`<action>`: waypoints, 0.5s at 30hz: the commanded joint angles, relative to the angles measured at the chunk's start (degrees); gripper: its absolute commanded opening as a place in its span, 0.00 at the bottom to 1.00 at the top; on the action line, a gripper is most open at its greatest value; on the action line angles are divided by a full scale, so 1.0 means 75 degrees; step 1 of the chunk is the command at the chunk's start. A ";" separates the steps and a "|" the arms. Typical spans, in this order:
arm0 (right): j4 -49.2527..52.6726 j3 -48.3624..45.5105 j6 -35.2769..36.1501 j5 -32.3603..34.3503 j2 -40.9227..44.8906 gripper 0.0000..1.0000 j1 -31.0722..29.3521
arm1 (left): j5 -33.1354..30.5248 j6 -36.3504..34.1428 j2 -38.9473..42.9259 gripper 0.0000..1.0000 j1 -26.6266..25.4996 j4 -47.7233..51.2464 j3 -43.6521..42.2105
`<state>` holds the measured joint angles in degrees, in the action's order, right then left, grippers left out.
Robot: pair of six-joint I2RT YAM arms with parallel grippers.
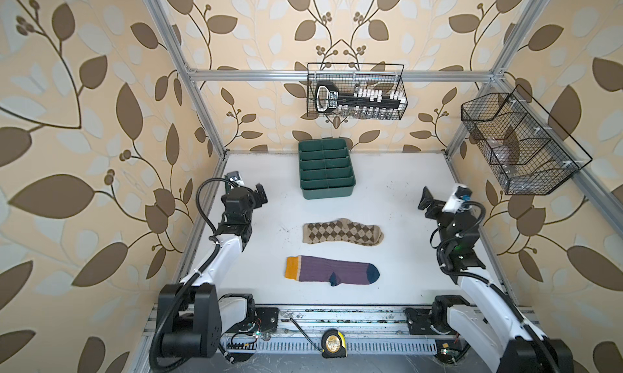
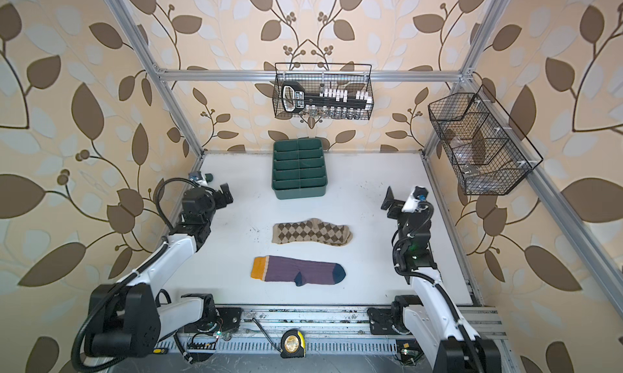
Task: Roll the socks
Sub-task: 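Raise both arms and move both grippers toward the argyle sock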
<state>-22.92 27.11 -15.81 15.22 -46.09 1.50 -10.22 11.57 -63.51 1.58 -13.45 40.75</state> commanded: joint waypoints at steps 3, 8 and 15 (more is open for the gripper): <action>0.3612 0.1635 -0.2245 0.0894 0.0189 1.00 0.0367 | 0.0497 0.3630 0.0463 0.99 0.0058 0.2573 0.1335; 0.3843 0.1963 -0.1943 -0.1207 0.0154 1.00 0.0278 | 0.2395 0.4352 0.1318 0.99 -0.0162 0.1217 0.0451; 0.5126 0.2846 -0.1270 -0.1217 -0.0136 1.00 -0.0602 | 0.2078 0.2000 0.0909 0.98 -0.1967 0.4413 0.1959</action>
<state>9.65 45.91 -26.52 10.41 -47.55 -2.37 4.99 34.61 -54.85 -8.25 7.01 47.86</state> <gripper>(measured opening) 0.998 0.984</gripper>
